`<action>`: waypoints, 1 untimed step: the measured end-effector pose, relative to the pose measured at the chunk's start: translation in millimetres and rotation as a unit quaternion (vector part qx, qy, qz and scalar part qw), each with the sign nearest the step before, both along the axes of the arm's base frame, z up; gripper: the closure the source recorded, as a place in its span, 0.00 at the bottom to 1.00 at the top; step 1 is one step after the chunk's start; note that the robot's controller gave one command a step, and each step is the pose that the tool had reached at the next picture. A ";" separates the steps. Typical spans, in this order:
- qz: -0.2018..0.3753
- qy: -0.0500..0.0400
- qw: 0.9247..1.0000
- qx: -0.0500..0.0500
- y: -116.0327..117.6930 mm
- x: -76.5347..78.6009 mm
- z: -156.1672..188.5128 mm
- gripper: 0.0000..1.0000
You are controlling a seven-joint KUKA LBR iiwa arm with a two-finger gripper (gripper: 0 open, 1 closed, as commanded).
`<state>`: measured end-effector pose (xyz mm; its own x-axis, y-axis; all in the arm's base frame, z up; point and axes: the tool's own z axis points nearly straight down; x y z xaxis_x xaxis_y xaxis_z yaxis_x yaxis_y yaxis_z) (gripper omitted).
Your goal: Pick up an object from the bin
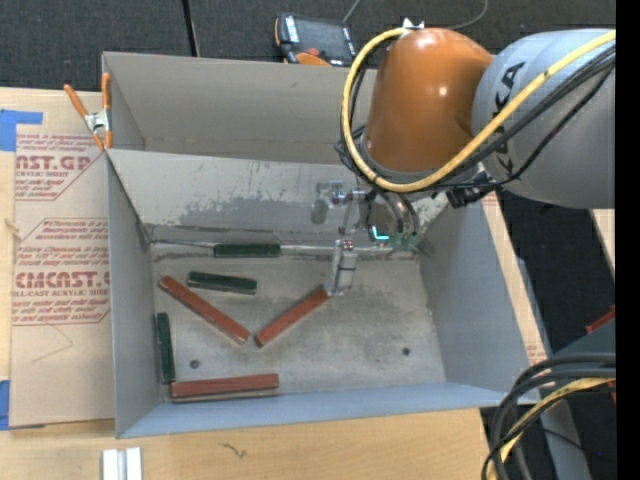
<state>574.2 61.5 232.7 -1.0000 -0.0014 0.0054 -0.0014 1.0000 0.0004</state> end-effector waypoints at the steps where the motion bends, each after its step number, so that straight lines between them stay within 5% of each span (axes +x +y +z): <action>1: 0.139 -0.003 0.990 0.000 -55.2 13.8 -35.3 0.00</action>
Offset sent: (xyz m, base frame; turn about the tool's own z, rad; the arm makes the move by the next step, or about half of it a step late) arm 0.0137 -0.0538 -0.0339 -0.2820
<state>588.0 6.3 197.5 -0.9607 -0.2775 0.0004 -0.2775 0.9607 -0.0012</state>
